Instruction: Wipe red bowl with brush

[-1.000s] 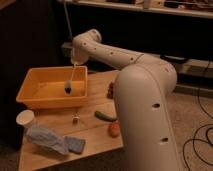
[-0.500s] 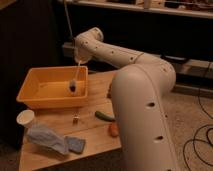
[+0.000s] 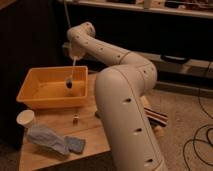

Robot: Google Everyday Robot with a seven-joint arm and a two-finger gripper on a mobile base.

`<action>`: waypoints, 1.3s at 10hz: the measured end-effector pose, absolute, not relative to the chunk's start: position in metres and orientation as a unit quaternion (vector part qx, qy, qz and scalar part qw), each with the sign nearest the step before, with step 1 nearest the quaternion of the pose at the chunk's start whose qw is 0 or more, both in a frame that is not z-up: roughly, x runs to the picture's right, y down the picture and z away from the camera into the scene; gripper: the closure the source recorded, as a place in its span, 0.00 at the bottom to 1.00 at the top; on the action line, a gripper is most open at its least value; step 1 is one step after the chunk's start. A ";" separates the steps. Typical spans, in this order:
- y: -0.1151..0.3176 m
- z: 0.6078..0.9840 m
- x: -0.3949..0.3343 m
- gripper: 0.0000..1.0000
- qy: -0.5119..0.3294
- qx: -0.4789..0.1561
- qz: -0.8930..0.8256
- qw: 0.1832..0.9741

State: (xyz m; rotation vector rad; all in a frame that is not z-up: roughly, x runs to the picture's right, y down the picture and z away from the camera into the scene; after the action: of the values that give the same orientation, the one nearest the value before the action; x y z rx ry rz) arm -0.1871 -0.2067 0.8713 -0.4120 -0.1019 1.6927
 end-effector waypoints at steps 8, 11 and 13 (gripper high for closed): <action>-0.153 0.827 -0.244 1.00 -0.081 -0.219 0.697 0.678; -0.160 0.839 -0.208 1.00 -0.064 -0.195 0.710 0.673; -0.172 0.859 -0.167 1.00 -0.046 -0.177 0.719 0.671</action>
State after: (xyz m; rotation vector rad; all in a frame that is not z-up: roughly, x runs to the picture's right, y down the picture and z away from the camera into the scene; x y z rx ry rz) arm -0.1673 -0.1720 0.8591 -0.3978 -0.1044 1.6197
